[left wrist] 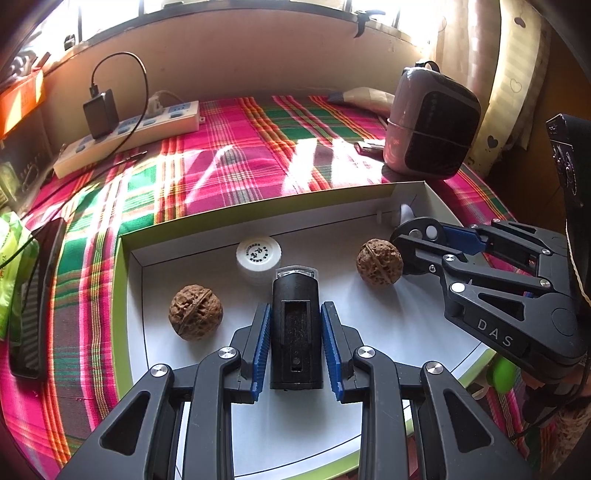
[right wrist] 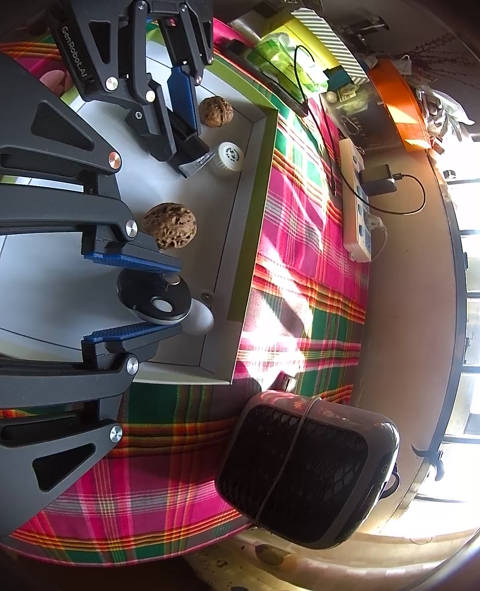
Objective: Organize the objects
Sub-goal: 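Lower both devices into the box lid and open both grippers, then withdraw both tools from the box lid, then move the left tool toward the pink case while the right tool approaches the green mushroom object, then grasp the pink case with the left gripper while the right gripper grasps the green mushroom object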
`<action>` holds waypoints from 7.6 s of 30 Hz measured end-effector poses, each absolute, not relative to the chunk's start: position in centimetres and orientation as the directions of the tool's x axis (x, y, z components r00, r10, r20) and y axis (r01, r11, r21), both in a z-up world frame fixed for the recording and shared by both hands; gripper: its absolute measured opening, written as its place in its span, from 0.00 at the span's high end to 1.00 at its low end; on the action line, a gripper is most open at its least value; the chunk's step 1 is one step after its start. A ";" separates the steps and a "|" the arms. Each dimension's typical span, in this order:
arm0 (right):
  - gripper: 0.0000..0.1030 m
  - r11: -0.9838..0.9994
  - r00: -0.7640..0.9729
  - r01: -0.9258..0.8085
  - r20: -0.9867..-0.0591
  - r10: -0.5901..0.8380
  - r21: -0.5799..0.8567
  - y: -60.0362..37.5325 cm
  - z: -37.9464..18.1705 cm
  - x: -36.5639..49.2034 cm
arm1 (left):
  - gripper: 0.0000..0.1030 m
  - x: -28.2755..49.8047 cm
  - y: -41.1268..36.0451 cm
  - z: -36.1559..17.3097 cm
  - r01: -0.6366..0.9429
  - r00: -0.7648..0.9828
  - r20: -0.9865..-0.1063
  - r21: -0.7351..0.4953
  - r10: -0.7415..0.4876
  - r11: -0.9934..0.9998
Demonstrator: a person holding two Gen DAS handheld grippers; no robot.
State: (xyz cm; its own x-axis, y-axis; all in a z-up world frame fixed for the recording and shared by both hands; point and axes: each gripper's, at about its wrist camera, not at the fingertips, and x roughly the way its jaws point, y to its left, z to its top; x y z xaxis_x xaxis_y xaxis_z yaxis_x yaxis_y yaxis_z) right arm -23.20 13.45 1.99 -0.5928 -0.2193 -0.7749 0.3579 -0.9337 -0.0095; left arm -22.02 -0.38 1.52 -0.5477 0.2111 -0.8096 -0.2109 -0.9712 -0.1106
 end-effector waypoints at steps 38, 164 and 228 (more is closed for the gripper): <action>0.57 -0.940 -0.609 0.341 -0.759 -0.231 0.013 13.7 3.0 -20.5 | 0.66 -18.5 -0.4 3.3 -0.179 -0.597 -0.780 -0.096 0.186 -0.979; 0.66 -0.962 -0.645 0.258 -0.725 -0.242 0.091 18.5 2.4 -8.9 | 0.77 -8.3 -4.0 0.7 -0.174 -0.600 -0.763 -0.169 0.241 -0.970; 0.76 -0.962 -0.616 0.267 -0.756 -0.221 0.063 17.9 1.4 -9.7 | 0.85 -10.0 -3.3 0.5 -0.149 -0.625 -0.766 -0.073 0.151 -0.986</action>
State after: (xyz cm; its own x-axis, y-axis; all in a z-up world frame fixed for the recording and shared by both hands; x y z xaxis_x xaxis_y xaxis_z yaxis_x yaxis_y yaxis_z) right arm -9.72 17.93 1.37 -0.6163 -0.2211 -0.7558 0.2672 -0.9616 0.0634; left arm -9.95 -3.35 0.51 -0.6251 0.1507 -0.7658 -0.1486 -0.9862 -0.0727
